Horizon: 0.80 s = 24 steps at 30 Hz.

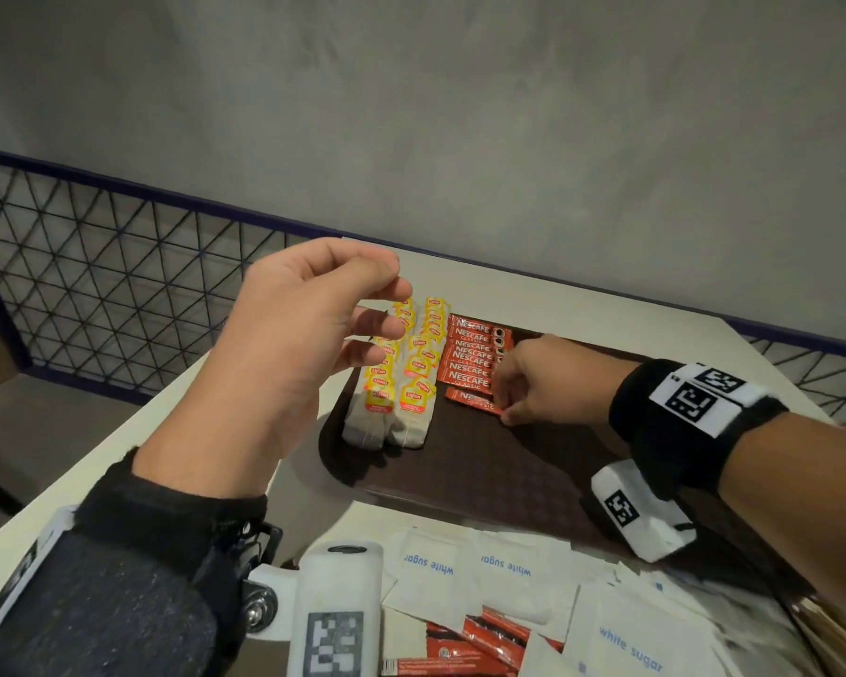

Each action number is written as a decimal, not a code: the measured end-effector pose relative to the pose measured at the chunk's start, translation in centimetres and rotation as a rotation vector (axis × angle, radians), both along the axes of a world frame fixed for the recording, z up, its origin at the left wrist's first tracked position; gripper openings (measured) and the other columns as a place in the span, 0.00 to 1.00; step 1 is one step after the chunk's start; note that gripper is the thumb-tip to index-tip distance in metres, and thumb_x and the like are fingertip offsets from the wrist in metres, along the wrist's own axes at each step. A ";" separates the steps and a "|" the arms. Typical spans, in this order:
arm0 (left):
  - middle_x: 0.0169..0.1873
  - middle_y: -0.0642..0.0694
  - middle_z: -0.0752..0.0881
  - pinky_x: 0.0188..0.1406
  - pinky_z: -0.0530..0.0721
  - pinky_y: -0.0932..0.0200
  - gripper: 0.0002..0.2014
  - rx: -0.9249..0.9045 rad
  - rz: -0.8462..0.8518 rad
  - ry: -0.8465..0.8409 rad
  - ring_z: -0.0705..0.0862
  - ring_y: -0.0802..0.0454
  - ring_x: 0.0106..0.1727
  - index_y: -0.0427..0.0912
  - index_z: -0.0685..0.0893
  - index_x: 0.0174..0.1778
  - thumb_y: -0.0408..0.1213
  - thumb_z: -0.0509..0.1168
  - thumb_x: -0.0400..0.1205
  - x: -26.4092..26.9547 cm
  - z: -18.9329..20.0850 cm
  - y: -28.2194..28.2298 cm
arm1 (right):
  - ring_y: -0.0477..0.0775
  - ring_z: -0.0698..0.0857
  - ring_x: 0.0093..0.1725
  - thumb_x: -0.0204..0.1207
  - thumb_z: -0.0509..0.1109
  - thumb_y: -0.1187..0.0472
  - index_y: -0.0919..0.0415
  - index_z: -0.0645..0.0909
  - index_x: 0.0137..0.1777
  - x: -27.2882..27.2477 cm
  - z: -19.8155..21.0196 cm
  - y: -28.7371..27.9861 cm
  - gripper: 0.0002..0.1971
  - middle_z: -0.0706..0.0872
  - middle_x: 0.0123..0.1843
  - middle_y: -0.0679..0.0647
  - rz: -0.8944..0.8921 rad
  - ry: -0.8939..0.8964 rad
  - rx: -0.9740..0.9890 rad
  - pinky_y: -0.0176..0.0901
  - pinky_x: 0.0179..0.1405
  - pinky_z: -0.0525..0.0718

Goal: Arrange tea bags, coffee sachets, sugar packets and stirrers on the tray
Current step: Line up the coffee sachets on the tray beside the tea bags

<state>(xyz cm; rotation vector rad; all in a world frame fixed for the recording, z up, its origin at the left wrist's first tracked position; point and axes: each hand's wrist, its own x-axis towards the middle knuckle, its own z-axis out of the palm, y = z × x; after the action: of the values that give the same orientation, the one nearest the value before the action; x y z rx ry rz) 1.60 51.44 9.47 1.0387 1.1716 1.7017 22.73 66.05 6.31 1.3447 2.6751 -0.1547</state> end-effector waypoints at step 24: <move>0.35 0.47 0.91 0.25 0.80 0.62 0.03 0.022 0.007 -0.015 0.85 0.52 0.30 0.44 0.89 0.45 0.34 0.71 0.84 -0.3 0.2 -0.2 | 0.47 0.85 0.45 0.70 0.85 0.54 0.50 0.86 0.46 -2.2 0.5 0.7 0.11 0.87 0.43 0.44 -0.039 -0.102 0.034 0.42 0.45 0.86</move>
<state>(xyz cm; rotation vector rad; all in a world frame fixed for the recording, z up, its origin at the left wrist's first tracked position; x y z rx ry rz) 1.30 51.21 9.71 1.0349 1.1507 1.7288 20.55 66.79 6.84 1.3763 2.5801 -0.0436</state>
